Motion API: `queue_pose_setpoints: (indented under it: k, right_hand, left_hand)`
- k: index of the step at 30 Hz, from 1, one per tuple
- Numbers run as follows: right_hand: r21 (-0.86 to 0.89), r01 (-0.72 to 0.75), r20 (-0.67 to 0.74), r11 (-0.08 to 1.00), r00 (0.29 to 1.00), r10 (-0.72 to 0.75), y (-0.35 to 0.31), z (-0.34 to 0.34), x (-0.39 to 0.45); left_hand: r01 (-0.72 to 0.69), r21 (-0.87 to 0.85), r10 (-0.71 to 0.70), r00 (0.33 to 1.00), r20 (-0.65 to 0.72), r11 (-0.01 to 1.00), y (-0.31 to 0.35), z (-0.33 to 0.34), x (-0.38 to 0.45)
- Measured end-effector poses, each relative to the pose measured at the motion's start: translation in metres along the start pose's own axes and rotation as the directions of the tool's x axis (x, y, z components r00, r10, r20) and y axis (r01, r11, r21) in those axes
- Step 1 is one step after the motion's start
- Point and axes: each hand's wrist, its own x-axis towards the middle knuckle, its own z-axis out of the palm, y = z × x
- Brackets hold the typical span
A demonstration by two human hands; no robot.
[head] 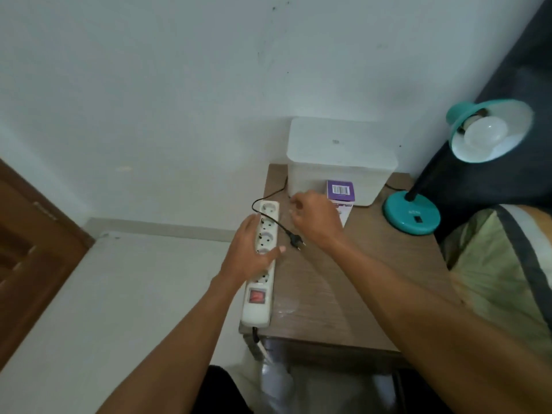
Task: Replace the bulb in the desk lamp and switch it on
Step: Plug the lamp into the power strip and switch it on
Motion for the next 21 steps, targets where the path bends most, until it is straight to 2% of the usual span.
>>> queue_pose_setpoints:
  k: [2, 4, 10, 14, 17, 19, 21]
  right_hand:
    - [-0.047, -0.066, 0.094, 0.997, 0.993, 0.07, 0.0, 0.017, -0.011]
    - [-0.106, -0.106, 0.141, 0.989, 0.983, 0.121, 0.0, 0.029, -0.019]
    - [-0.174, -0.101, 0.137, 0.979, 0.983, 0.126, -0.004, 0.057, -0.026]
    - [-0.061, -0.148, 0.056, 0.987, 0.987, 0.151, -0.006, 0.055, -0.022]
    - [0.133, -0.21, -0.052, 0.968, 0.974, 0.219, -0.014, 0.043, -0.012]
    - [0.268, -0.227, -0.069, 0.936, 0.965, 0.253, -0.022, 0.037, -0.005]
    - [0.324, -0.207, -0.083, 0.923, 0.966, 0.246, -0.028, 0.036, 0.001]
  left_hand:
    - [0.013, -0.042, -0.01, 0.997, 0.072, 0.999, -0.007, 0.005, -0.008]
    - [0.032, -0.091, -0.024, 0.996, 0.083, 0.995, -0.008, 0.005, -0.012]
    - [0.019, -0.188, -0.007, 0.998, 0.066, 0.982, -0.007, 0.002, -0.015]
    - [0.015, -0.212, 0.001, 0.997, 0.075, 0.977, -0.008, 0.002, -0.013]
    - [0.011, -0.212, 0.006, 0.997, 0.079, 0.977, -0.009, 0.002, -0.012]
    - [0.005, -0.235, 0.014, 0.997, 0.079, 0.972, -0.009, 0.002, -0.011]
    - [-0.003, -0.247, 0.024, 0.996, 0.08, 0.969, -0.008, 0.002, -0.011]
